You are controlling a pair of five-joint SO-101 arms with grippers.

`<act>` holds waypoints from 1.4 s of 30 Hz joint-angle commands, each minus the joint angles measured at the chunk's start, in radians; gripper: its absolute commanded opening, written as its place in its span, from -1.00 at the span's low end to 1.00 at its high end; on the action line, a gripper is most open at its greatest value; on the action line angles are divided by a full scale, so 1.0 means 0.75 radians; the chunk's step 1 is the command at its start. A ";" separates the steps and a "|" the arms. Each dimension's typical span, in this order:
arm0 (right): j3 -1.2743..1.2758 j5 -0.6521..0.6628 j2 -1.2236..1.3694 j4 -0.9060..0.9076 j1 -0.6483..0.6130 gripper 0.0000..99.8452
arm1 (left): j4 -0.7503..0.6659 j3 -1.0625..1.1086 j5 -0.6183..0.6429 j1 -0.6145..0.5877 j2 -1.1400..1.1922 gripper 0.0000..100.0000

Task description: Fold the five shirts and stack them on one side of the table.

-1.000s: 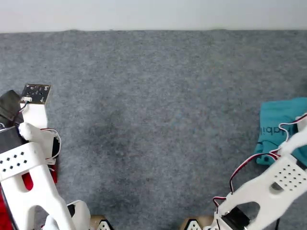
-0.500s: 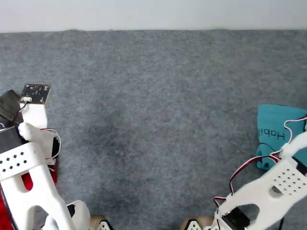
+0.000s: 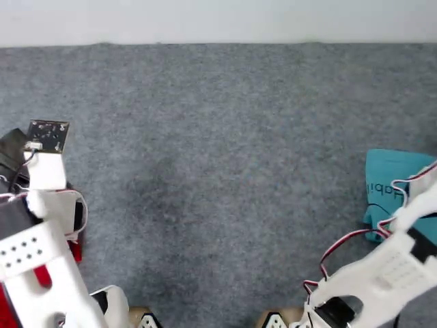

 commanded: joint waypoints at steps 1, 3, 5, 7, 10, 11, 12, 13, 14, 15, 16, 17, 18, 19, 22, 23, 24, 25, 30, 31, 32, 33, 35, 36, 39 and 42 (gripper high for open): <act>0.164 -0.010 -0.259 0.056 -0.071 -0.98 | 0.020 -0.005 -0.006 -0.002 -0.104 -0.97; 0.288 -0.006 -0.394 0.056 -0.122 -0.98 | 0.020 -0.005 -0.006 -0.002 -0.131 -0.97; 0.405 -0.010 -0.539 0.054 -0.175 -0.98 | 0.025 -0.005 -0.006 -0.002 -0.139 -0.97; 0.528 -0.014 -0.690 0.054 -0.240 -0.98 | 0.033 -0.003 -0.006 -0.002 -0.137 -0.97; 0.724 -0.076 -0.903 0.052 -0.357 -0.98 | 0.029 0.032 -0.006 -0.002 -0.135 -0.97; 0.781 -0.121 -0.965 0.050 -0.396 -0.98 | 0.029 0.050 -0.006 -0.002 -0.133 -0.97; 0.835 -0.160 -1.024 0.050 -0.429 -0.98 | 0.029 0.066 -0.008 -0.002 -0.129 -0.97; 0.882 -0.196 -1.079 0.050 -0.461 -0.98 | 0.029 0.085 -0.010 -0.002 -0.125 -0.97; 0.929 -0.227 -1.138 0.050 -0.490 -0.98 | 0.029 0.101 -0.023 -0.002 -0.121 -0.97; 0.972 -0.254 -1.192 0.050 -0.512 -0.98 | 0.029 0.116 -0.047 -0.004 -0.123 -0.97; 1.011 -0.276 -1.239 0.050 -0.531 -0.98 | 0.029 0.124 -0.072 -0.006 -0.127 -0.97; 1.043 -0.295 -1.282 0.050 -0.549 -0.98 | 0.029 0.128 -0.094 -0.008 -0.129 -0.97; 1.070 -0.311 -1.325 0.050 -0.562 -0.98 | 0.029 0.130 -0.113 -0.008 -0.129 -0.97; 1.095 -0.325 -1.361 0.050 -0.570 -0.98 | 0.029 0.130 -0.125 -0.008 -0.127 -0.97; 1.158 -0.329 -1.441 0.050 -0.562 -0.98 | 0.029 0.130 -0.162 -0.010 -0.123 -0.97; 1.180 -0.327 -1.464 0.052 -0.562 -0.98 | 0.029 0.132 -0.182 -0.010 -0.123 -0.97; 1.203 -0.327 -1.488 0.052 -0.562 -0.98 | 0.029 0.132 -0.203 -0.010 -0.123 -0.97; 1.221 -0.327 -1.507 0.052 -0.562 -0.98 | 0.029 0.132 -0.227 -0.012 -0.123 -0.94; 1.279 -0.327 -1.570 0.054 -0.562 -0.98 | 0.020 0.132 -0.348 -0.151 -0.121 -0.67; 1.283 -0.327 -1.576 0.054 -0.562 -0.98 | 0.004 0.134 -0.385 -0.192 -0.121 -0.62; 1.283 -0.327 -1.584 0.054 -0.562 -0.98 | -0.016 0.138 -0.423 -0.237 -0.119 -0.58; 1.283 -0.327 -1.589 0.054 -0.562 -0.98 | -0.049 0.150 -0.471 -0.286 -0.119 -0.55; 1.283 -0.327 -1.591 0.054 -0.562 -0.98 | -0.139 0.189 -0.569 -0.368 -0.119 -0.54; 1.283 -0.329 -1.589 0.054 -0.562 -0.98 | -0.196 0.218 -0.608 -0.403 -0.119 -0.54; 1.285 -0.329 -1.584 0.054 -0.562 -0.98 | -0.344 0.300 -0.716 -0.477 -0.119 -0.54; 1.285 -0.329 -1.580 0.054 -0.562 -0.98 | -0.468 0.365 -0.800 -0.516 -0.119 -0.54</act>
